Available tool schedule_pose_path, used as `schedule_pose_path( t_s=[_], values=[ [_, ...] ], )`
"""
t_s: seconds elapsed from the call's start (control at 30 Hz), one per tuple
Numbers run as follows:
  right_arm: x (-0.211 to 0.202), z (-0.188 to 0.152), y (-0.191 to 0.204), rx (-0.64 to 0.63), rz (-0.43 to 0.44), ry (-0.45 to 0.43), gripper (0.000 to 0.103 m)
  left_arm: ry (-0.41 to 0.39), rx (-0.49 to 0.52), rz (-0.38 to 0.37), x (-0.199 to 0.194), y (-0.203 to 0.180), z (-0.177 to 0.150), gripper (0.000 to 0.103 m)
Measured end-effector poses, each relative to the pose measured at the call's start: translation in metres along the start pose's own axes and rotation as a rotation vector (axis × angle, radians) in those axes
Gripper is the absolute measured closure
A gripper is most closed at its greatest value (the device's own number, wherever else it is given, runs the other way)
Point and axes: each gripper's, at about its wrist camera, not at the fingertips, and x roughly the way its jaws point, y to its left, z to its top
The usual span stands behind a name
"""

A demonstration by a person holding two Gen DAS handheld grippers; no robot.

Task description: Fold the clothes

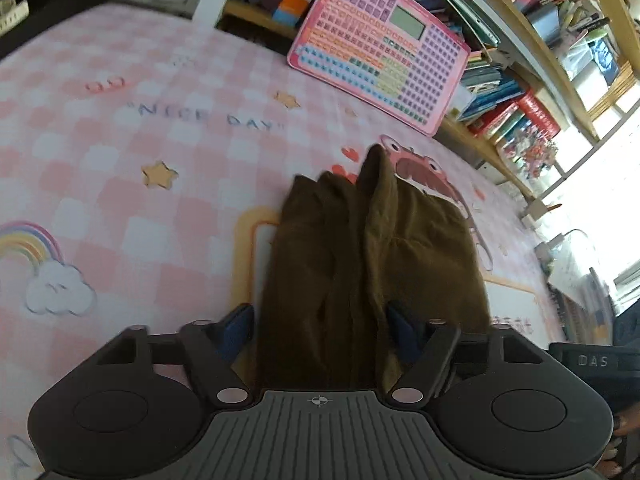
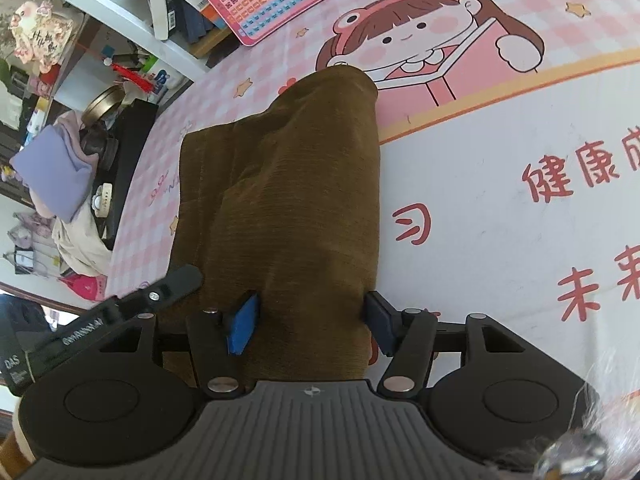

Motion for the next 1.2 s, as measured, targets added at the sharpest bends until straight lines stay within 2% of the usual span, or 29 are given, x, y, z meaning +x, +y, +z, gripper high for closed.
schedule_pose_path(
  t_s=[0.1,0.17,0.2,0.3,0.4,0.47,0.63,0.77,0.9,0.97,1.03,1.1,1.2],
  values=[
    [-0.006,0.001,0.003,-0.028,0.000,-0.033,0.073,0.004,-0.011,0.006,0.000,-0.007,-0.001,0.050],
    [-0.014,0.002,0.008,-0.079,-0.024,-0.088,0.078,0.009,-0.012,-0.018,-0.003,-0.014,0.000,0.059],
    [-0.019,0.003,0.011,-0.109,-0.043,-0.108,0.079,0.012,-0.006,-0.037,-0.005,-0.020,0.000,0.060],
    [-0.033,0.003,0.015,-0.198,-0.102,-0.144,0.079,0.019,0.023,-0.062,-0.008,-0.035,-0.004,0.062],
    [-0.040,-0.002,0.011,-0.239,-0.132,-0.128,0.079,0.044,0.026,-0.077,-0.005,-0.042,-0.010,0.062],
    [-0.038,-0.004,0.001,-0.194,-0.125,-0.098,0.078,0.069,0.024,-0.078,-0.002,-0.041,-0.016,0.061],
    [-0.037,-0.004,-0.019,-0.069,-0.079,-0.073,0.060,0.085,-0.001,-0.095,0.003,-0.035,-0.013,0.054],
    [-0.032,-0.005,-0.035,0.063,-0.027,-0.056,0.059,0.101,-0.017,-0.098,0.009,-0.033,-0.014,0.054],
    [-0.029,-0.006,-0.031,0.048,-0.037,-0.047,0.059,0.101,-0.047,-0.091,0.012,-0.030,-0.018,0.054],
    [-0.027,-0.007,-0.028,0.029,-0.045,-0.046,0.060,0.096,-0.040,-0.081,0.012,-0.033,-0.019,0.057],
    [-0.027,-0.008,-0.023,-0.006,-0.047,-0.053,0.070,0.092,-0.025,-0.068,0.011,-0.036,-0.020,0.060],
    [-0.032,-0.011,-0.013,-0.072,-0.064,-0.080,0.077,0.074,0.003,-0.055,0.007,-0.042,-0.020,0.063],
    [-0.041,-0.016,0.002,-0.170,-0.088,-0.132,0.079,0.045,0.053,-0.041,-0.002,-0.052,-0.021,0.064]
  ],
)
